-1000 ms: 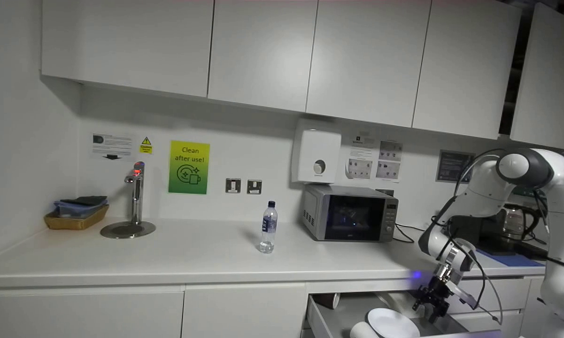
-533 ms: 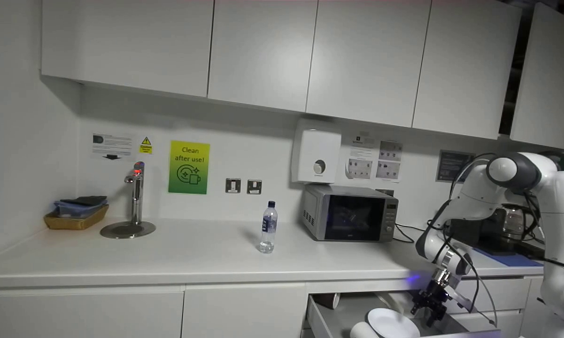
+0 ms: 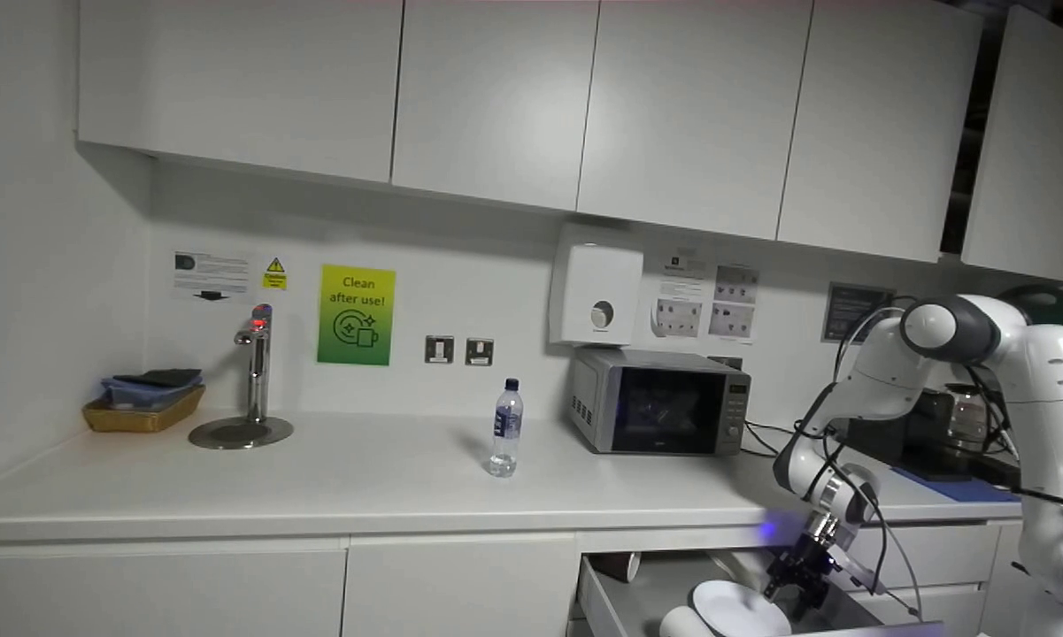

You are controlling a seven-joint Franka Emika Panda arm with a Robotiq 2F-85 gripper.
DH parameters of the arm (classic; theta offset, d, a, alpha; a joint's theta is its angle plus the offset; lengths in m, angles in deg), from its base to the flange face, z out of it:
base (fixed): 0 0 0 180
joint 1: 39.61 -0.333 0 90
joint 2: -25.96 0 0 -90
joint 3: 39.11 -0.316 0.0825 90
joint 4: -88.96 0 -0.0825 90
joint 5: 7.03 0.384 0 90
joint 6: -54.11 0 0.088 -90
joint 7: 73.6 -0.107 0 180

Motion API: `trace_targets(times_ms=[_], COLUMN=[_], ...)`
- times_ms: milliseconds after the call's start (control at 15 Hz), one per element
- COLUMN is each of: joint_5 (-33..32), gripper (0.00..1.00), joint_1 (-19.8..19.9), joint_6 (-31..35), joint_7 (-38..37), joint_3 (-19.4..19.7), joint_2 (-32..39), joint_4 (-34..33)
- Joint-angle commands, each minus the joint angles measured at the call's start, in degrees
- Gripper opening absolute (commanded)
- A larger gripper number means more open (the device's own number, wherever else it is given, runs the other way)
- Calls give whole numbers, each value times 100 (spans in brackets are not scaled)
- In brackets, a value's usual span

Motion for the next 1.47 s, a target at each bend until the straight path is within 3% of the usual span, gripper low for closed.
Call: trace_targets(times_ms=[0,267,467,533,600,1200,1400], joint_5=[252,293,319,325,335,-134,-382], gripper=[100,100,94,88,70,2,1], joint_1=[-1,-22,-14,-15,-14,-141,-160], joint_6=[-18,-38,-65,-69,-85,-25,-99], joint_7=[283,307,329,329,339,254,186], joint_3=[-95,-149,-179,-186,-193,-143,-151], joint_2=[201,310,365,386,408,168,-72], joint_4=[-174,-280,-334,-351,-365,-168,-63])
